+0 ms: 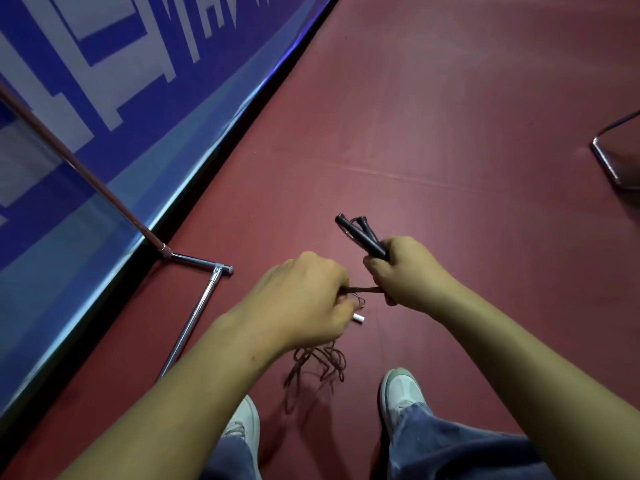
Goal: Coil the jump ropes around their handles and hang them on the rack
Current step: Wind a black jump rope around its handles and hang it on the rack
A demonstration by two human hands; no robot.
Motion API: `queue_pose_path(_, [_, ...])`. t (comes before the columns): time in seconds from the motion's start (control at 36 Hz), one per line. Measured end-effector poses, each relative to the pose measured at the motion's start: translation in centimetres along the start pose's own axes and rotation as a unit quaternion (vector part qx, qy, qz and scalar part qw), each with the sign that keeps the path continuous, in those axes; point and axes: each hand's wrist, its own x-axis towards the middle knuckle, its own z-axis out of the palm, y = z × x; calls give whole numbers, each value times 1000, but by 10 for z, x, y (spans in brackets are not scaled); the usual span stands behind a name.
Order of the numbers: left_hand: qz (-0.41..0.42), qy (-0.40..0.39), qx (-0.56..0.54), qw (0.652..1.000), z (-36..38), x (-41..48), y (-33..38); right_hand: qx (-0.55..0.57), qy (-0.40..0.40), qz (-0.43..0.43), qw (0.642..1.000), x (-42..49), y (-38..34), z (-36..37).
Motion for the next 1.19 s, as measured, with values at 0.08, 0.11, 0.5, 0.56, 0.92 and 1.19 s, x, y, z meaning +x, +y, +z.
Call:
queue_pose_path(0.08, [4,15,14,1000,-4,2,-8,-98,-9,-40,994,1,0,5])
queue_pose_path(0.11, [12,23,13,1000,-4,3,-11,-118,-15,-48,992,1,0,7])
queue_pose_path(0.5, [190,122,-43,973,-5,3,-29,-46,-137,-76,987,-13,-14,2])
queue_pose_path(0.56, [192,137,-33,971,-9,3,-29,-54,-159,-80,983,-19,-17,6])
queue_pose_path(0.92, [13,-68,-358,931,-43,-5,-46,-59,-302,-180,934,-51,-38,5])
queue_pose_path(1.19, [-37,-61,-567,821,-10,-8,-64,3,-115,-229,967,-51,-46,4])
